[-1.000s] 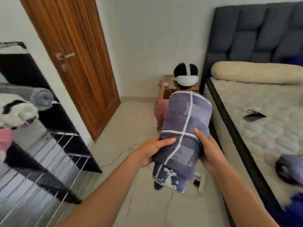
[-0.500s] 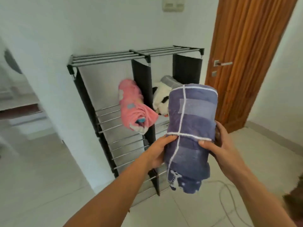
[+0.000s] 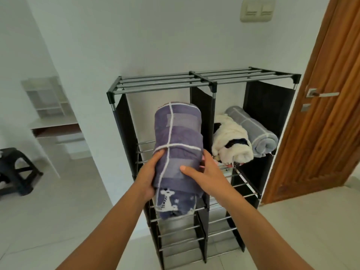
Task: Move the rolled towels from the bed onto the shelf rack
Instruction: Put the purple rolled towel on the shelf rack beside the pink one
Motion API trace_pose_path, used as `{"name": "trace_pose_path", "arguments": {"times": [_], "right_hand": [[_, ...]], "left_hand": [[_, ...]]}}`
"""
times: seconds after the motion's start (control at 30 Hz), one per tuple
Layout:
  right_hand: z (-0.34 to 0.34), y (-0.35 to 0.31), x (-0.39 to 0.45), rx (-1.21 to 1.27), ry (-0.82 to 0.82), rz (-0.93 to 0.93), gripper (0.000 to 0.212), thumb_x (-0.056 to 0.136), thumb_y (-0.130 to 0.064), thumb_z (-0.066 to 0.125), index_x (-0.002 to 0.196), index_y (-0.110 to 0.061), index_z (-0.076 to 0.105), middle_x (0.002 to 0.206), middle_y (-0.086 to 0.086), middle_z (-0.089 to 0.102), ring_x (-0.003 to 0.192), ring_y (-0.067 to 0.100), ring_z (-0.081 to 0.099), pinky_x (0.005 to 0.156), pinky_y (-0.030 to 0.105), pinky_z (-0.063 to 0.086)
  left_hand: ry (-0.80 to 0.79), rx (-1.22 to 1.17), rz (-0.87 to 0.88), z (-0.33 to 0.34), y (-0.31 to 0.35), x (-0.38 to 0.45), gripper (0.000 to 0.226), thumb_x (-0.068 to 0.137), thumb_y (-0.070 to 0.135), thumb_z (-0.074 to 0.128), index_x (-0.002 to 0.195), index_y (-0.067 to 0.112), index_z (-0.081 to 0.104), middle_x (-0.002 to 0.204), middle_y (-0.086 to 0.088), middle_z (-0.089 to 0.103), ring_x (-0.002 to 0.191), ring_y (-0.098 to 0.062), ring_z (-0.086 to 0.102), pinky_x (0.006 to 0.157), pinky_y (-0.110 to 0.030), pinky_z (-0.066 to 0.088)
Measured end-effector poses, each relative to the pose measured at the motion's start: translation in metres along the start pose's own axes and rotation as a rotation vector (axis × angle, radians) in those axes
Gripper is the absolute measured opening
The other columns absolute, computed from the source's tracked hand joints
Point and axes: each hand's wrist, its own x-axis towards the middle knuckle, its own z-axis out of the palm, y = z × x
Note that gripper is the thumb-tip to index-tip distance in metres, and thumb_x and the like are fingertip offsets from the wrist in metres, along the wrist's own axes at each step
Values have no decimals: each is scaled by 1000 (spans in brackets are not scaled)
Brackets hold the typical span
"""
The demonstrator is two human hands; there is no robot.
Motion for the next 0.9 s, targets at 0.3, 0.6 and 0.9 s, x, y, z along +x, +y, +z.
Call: {"name": "trace_pose_path", "arguments": {"times": [0.3,0.6,0.9], "right_hand": [[41,5,73,96,0,235,58,73,-27,68,128,-28,51,122,-1,64,106,19,62,77,35,54],[60,24,118,130,4,318,52,73,-14,66,123,-18,53,111,5,66,93,19,66,67,28,55],[34,16,131,-313,-16,109,41,84,-12,66,123,-13,55,118,5,63,109,22,60,89,25,47]], "left_hand": [[209,249,222,-21,37,26,38,87,34,64,119,12,63,108,-10,71,87,-23,69,63,-29,53],[261,700,212,-34,41,65,51,89,32,58,137,20,46,131,-8,57,107,-27,59,92,-37,49],[304,879,89,-50,17,81,112,59,61,71,150,23,18,146,-10,43,127,-33,49,106,-47,43]]}}
